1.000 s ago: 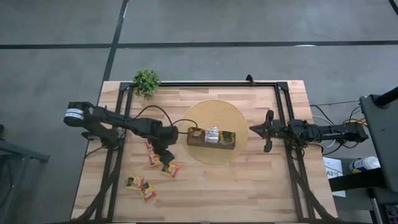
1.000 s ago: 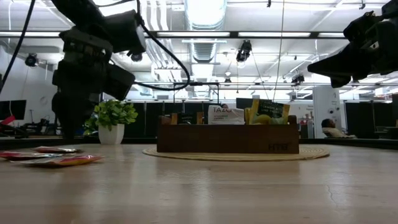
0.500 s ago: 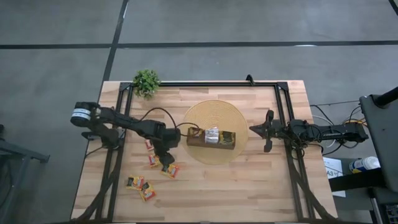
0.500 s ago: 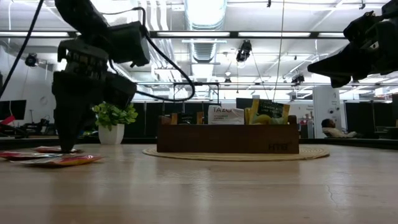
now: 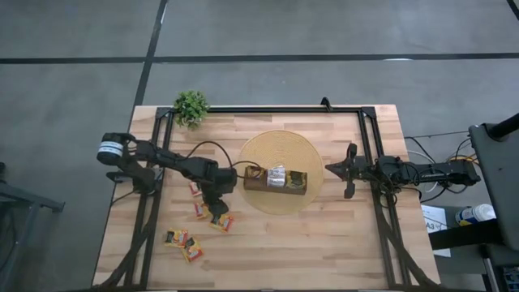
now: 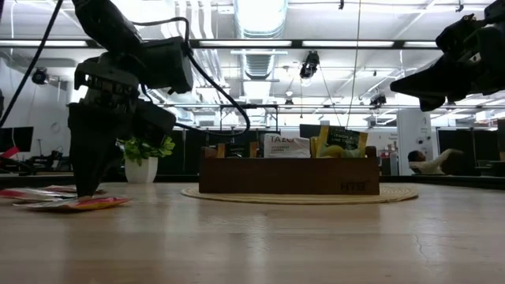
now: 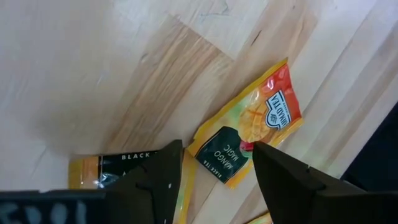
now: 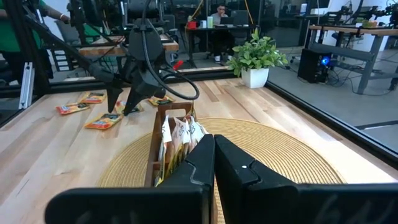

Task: Pick & Place Tea
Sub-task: Put the orange tea bag into the left section of the wooden organizer

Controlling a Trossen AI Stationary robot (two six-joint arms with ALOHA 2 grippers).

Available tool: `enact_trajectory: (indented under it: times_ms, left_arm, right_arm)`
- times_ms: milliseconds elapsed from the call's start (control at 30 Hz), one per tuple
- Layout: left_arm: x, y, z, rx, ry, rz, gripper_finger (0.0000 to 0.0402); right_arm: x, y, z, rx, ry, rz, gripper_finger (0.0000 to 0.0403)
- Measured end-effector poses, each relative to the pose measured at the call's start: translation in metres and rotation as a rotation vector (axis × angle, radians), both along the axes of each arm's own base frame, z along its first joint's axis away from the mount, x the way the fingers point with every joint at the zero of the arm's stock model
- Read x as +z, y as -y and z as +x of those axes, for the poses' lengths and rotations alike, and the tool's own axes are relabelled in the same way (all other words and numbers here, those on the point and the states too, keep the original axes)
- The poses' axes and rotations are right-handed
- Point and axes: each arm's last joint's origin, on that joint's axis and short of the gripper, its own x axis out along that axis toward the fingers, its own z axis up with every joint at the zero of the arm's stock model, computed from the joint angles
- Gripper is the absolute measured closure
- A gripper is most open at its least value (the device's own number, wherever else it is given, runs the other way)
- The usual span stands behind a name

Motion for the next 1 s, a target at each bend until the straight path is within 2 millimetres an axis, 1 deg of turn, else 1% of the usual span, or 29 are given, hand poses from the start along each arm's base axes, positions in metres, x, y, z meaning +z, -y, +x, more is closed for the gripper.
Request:
enact_trajectory:
  times_ms: [133, 233, 333, 533, 633, 800, 900, 1000]
  left_arm:
    - [0.0, 0.0, 0.0, 0.0, 0.005, 0.003, 0.0226]
    - [-0.001, 0.0, 0.0, 0.0, 0.006, 0.009, 0.0255]
    - [-0.001, 0.0, 0.001, 0.001, 0.01, 0.019, 0.0295]
    - [-0.001, 0.0, 0.001, 0.005, 0.01, 0.037, 0.0388]
    - [-0.001, 0.0, 0.001, 0.007, 0.009, 0.039, 0.0399]
    - [0.0, 0.0, -0.001, 0.018, -0.031, 0.029, 0.0401]
    - [0.008, 0.0, 0.002, -0.001, -0.043, 0.031, 0.0401]
    - [0.019, 0.0, 0.006, -0.038, -0.051, 0.042, 0.0401]
  right_arm:
    - [0.0, 0.0, 0.0, 0.0, 0.0, 0.0, 0.0394]
    - [0.0, 0.0, 0.0, 0.0, 0.0, 0.0, 0.0394]
    - [0.0, 0.0, 0.0, 0.0, 0.0, 0.0, 0.0394]
    - [0.0, 0.0, 0.0, 0.0, 0.0, 0.0, 0.0394]
    - [0.0, 0.0, 0.0, 0.0, 0.0, 0.0, 0.0394]
    - [0.0, 0.0, 0.0, 0.0, 0.0, 0.0, 0.0394]
    - [0.0, 0.0, 0.0, 0.0, 0.0, 0.0, 0.0394]
    - [0.0, 0.0, 0.0, 0.0, 0.0, 0.0, 0.0394]
